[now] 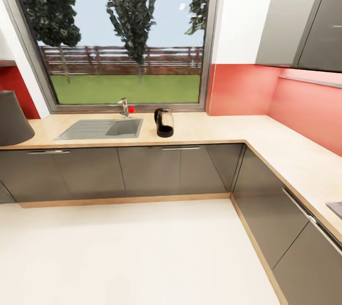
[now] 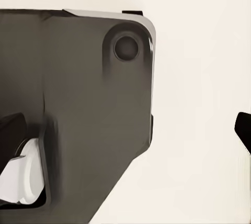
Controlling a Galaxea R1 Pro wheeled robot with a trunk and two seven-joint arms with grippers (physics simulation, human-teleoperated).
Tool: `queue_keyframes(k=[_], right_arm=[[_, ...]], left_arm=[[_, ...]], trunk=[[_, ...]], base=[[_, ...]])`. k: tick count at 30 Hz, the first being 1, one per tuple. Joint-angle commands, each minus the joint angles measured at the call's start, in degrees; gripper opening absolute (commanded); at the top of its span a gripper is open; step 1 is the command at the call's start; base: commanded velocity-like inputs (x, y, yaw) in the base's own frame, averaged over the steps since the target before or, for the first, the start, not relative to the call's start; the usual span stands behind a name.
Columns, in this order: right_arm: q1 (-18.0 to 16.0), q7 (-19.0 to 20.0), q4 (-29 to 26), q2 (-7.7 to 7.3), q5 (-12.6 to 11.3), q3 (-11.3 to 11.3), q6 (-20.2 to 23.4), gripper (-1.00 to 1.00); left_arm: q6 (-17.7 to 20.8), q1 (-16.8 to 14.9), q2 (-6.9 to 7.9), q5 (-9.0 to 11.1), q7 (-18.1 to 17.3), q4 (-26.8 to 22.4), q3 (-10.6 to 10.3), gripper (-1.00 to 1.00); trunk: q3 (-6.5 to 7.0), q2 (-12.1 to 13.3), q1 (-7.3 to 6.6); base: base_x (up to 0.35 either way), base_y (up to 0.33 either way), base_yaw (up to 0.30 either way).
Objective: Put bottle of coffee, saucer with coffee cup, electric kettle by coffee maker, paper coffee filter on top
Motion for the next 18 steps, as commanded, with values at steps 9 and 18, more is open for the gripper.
queue_keyframes(k=[9, 18], right_arm=[[-0.04, 0.0, 0.1, -0.01, 0.05, 0.01, -0.18, 1.0], [-0.05, -0.02, 0.19, -0.01, 0.13, 0.09, -0.09, 1.0]], left_arm=[[-0.02, -0.02, -0.3, -0.15, -0.08, 0.02, -0.29, 1.0], [-0.09, -0.05, 0.06, -0.2, -0.51, -0.04, -0.33, 1.0]], trunk=[[-0.49, -0.12, 0.03], [-0.86, -0.12, 0.03]], base=[[0.0, 0.0, 0.245], [0.149, -0.004, 0.245]])
